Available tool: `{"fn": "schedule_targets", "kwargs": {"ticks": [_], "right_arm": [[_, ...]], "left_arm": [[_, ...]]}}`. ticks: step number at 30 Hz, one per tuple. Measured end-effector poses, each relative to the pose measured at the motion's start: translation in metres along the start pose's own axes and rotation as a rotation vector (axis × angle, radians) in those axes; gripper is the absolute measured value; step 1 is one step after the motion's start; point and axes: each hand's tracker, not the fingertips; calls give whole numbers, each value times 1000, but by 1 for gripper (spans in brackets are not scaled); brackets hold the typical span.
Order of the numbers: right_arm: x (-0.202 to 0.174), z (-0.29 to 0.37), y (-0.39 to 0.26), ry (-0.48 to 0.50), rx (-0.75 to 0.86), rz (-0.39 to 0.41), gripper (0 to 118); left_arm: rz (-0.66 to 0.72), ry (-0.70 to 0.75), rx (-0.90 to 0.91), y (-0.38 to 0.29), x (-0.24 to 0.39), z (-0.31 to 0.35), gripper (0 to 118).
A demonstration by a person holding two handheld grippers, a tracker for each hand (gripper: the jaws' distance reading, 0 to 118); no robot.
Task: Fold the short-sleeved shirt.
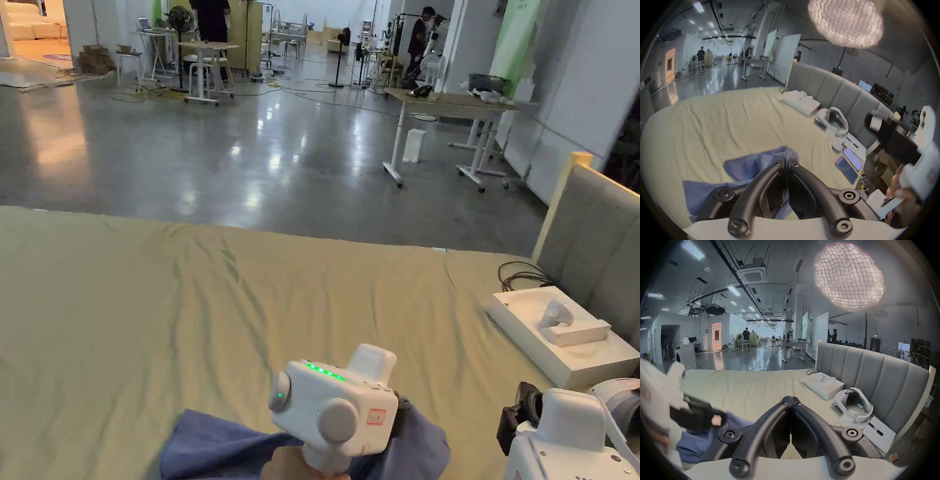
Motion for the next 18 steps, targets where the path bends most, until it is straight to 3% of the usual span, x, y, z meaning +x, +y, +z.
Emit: {"fn": "schedule_targets", "kwargs": {"ticks": [4, 10, 18], "right_arm": [[2, -1, -2, 1, -8, 4, 0], [-2, 2, 4, 14, 7, 39, 0], [-26, 6, 21, 70, 60, 71, 0]], "left_arm": [[18, 28, -25, -14, 2, -9, 6], [47, 54, 77, 0, -22, 31, 44], [41, 361, 387, -4, -69, 137, 46]]}}
